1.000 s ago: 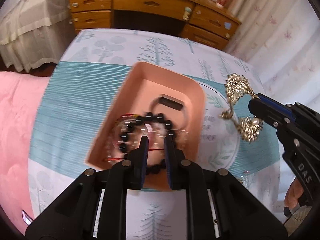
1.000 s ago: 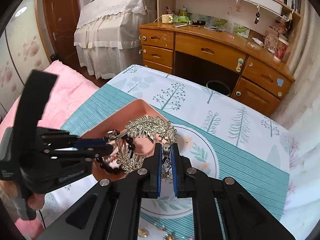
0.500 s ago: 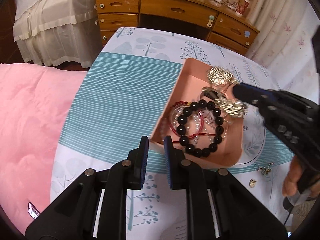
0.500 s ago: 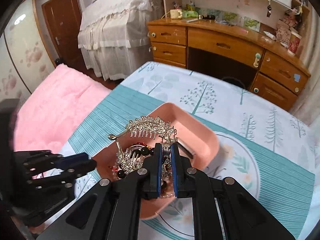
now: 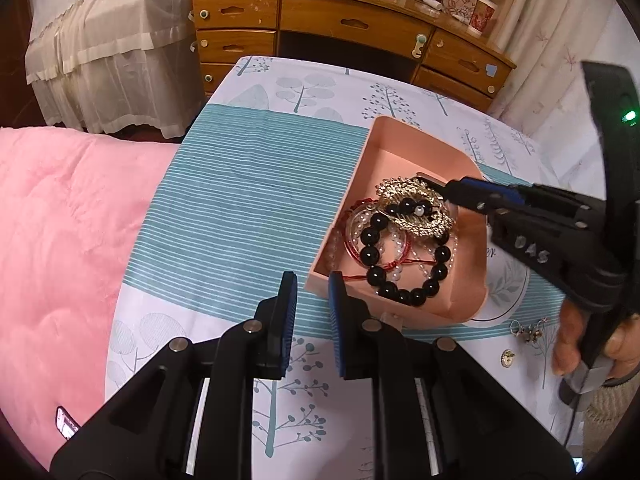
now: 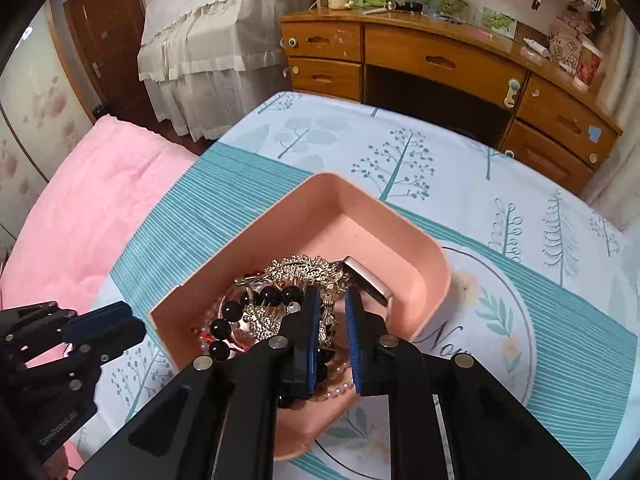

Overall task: Organize jewelry
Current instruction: 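Carry the black bracelet and gold comb into the pink box and release both, then move both open tools back toward the small jewelry on the sheet, then grasp the blue flower pin with the left tool while the right tool grasps the gold earring, then carry the flower pin and earring into the pink box and release both, then move both open tools back toward the gold brooch and rings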

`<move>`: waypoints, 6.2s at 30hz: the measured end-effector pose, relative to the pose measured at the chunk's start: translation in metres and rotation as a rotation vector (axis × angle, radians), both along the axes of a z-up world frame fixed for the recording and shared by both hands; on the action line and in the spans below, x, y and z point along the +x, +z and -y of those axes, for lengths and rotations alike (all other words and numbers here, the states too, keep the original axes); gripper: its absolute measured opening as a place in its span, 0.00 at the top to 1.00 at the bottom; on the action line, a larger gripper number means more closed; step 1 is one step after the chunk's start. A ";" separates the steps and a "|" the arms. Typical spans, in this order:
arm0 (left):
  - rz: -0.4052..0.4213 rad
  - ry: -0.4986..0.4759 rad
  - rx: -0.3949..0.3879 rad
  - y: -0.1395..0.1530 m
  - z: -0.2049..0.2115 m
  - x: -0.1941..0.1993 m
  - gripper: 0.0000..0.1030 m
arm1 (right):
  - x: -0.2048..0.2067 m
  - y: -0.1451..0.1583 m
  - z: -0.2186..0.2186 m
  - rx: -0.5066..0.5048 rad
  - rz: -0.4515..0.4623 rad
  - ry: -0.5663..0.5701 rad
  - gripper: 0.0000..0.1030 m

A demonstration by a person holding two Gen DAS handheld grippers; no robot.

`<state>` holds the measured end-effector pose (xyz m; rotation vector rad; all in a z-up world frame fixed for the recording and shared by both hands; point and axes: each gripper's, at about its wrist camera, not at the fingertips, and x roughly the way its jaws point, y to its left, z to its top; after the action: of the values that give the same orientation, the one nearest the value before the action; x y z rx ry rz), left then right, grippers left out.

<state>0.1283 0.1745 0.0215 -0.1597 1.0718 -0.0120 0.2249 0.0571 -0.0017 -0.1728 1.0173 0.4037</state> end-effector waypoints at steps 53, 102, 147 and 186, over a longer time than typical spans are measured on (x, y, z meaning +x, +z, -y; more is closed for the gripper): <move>-0.088 -0.361 -0.053 -0.052 0.210 -0.122 0.86 | -0.187 -0.023 0.195 0.119 -0.137 -0.092 0.77; 0.105 -0.165 -0.111 -0.018 0.143 -0.113 0.89 | -0.173 -0.032 0.156 -0.012 0.062 0.083 0.81; 0.039 -0.005 -0.125 -0.003 0.050 0.011 0.88 | -0.085 0.016 0.056 0.290 -0.118 -0.017 0.74; -0.034 -0.197 -0.055 -0.044 0.182 -0.066 0.82 | -0.177 0.004 0.247 0.287 -0.058 -0.401 0.62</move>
<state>0.0620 -0.0077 -0.0223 -0.1033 1.1186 -0.2171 0.0483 -0.1898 0.0018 0.2997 1.0114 0.1846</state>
